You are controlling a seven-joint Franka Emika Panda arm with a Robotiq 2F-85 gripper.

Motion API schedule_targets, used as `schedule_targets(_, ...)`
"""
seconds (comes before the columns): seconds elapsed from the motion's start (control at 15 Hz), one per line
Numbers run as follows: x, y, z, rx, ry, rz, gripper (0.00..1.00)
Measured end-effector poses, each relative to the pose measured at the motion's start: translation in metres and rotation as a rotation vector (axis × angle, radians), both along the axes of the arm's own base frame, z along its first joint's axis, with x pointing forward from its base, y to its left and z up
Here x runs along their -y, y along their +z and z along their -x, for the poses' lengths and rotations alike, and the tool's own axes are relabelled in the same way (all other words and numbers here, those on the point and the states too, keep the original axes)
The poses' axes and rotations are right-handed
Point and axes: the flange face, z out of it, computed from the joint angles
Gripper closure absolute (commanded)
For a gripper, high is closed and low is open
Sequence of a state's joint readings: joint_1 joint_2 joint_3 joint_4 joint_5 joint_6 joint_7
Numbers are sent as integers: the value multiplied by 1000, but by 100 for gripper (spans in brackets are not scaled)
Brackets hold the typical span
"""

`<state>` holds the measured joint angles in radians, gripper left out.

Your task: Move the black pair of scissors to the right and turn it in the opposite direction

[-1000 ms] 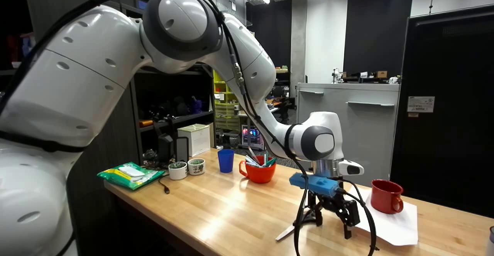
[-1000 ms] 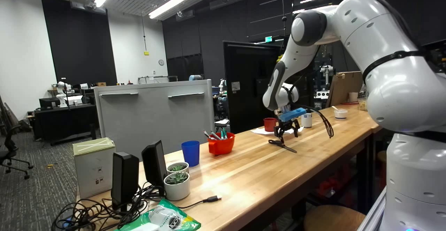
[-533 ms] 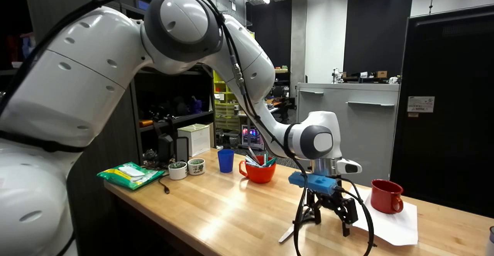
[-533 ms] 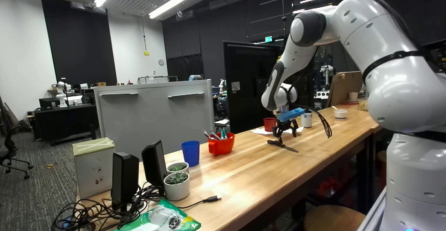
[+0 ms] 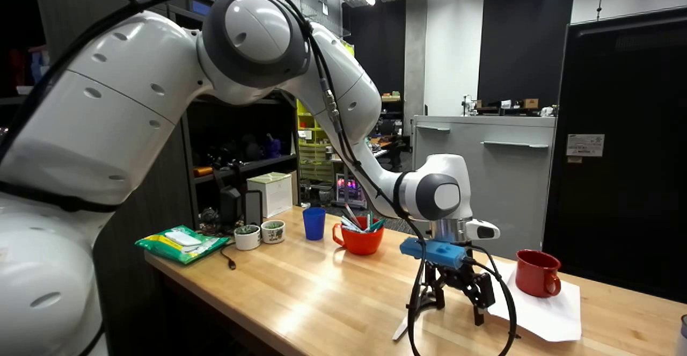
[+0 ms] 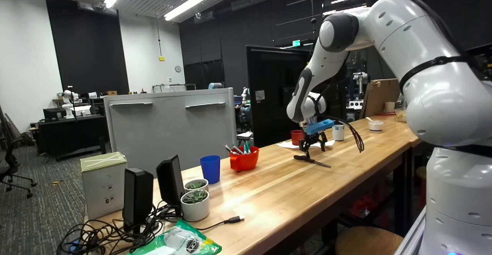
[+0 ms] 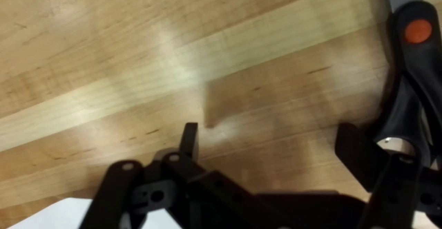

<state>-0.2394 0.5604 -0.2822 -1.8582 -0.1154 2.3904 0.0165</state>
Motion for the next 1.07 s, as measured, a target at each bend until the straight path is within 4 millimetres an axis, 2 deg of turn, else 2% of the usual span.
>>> schedule_targets(1.07, -4, 0, -4, 5, -5, 3, 0)
